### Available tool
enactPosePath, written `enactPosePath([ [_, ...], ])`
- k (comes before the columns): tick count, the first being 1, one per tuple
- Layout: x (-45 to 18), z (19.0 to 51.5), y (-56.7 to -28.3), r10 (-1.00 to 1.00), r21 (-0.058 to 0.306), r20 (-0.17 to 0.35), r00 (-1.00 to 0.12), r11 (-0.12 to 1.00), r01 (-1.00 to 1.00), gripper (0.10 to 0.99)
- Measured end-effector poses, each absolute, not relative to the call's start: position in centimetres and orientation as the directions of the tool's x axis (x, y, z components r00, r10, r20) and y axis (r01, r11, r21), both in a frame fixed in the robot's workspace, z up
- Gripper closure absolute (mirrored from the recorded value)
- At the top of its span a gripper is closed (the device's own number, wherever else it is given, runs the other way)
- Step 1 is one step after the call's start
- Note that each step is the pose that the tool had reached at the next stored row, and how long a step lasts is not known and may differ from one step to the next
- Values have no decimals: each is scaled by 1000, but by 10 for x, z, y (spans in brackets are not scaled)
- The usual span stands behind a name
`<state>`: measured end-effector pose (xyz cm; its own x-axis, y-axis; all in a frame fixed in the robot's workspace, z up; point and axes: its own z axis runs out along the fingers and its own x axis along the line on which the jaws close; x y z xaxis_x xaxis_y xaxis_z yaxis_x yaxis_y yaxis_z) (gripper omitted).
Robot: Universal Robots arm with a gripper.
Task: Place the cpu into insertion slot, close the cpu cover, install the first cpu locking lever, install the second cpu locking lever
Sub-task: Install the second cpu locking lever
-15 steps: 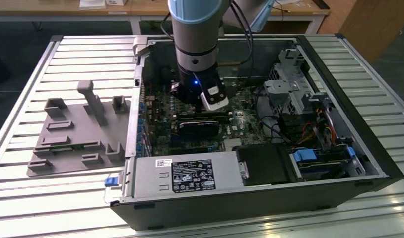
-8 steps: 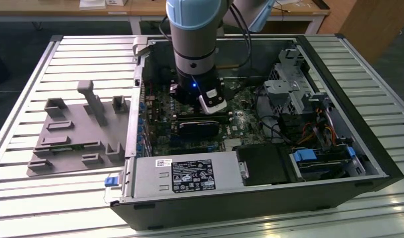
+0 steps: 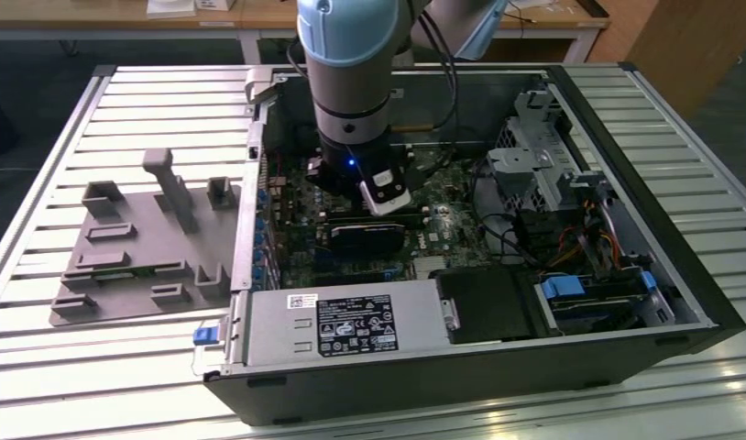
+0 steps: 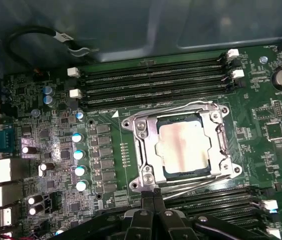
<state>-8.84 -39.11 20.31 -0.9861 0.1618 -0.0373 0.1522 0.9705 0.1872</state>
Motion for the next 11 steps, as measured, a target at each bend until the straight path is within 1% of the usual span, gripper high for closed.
enactPosePath([
  [11, -90, 200, -391, 156, 195, -36, -987, 970, 147, 984],
])
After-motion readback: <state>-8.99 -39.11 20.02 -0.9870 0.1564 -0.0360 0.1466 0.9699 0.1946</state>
